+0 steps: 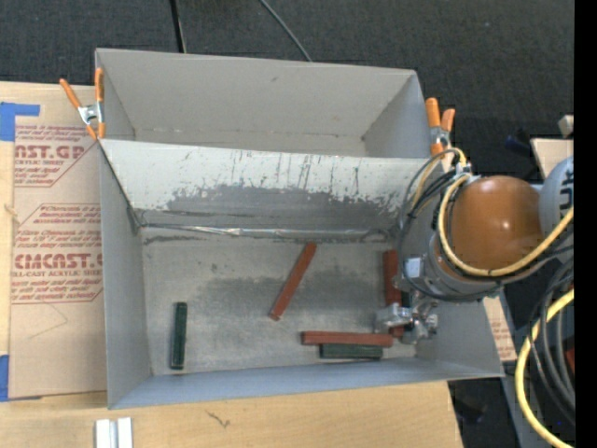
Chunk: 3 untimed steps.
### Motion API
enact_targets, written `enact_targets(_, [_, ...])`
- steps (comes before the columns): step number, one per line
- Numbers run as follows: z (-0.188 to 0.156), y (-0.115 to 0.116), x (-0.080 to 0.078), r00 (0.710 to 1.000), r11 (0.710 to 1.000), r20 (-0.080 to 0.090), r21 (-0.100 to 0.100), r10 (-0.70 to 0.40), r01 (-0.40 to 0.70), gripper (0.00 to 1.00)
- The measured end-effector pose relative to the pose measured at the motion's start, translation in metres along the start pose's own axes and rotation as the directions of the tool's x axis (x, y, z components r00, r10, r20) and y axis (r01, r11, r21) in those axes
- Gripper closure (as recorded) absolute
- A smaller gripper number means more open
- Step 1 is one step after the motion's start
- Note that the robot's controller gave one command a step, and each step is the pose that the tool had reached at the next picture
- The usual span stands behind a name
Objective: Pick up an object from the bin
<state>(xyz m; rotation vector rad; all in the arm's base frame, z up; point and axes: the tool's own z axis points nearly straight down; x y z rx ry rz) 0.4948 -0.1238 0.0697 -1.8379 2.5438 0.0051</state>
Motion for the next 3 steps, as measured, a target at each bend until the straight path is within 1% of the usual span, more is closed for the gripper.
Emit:
enact_targets(1, [0.000,0.000,0.000,1.000,1.000,0.000,0.000,0.000,0.000,1.00])
enact_targets(2, [-0.022,0.008,-0.014,0.997,0.997,-0.003,-0.007,-0.072,0.072,1.00])
enact_targets(3, [-0.146,0.014,0.004,0.975,0.975,-0.001,-0.001,-0.221,0.221,1.00])
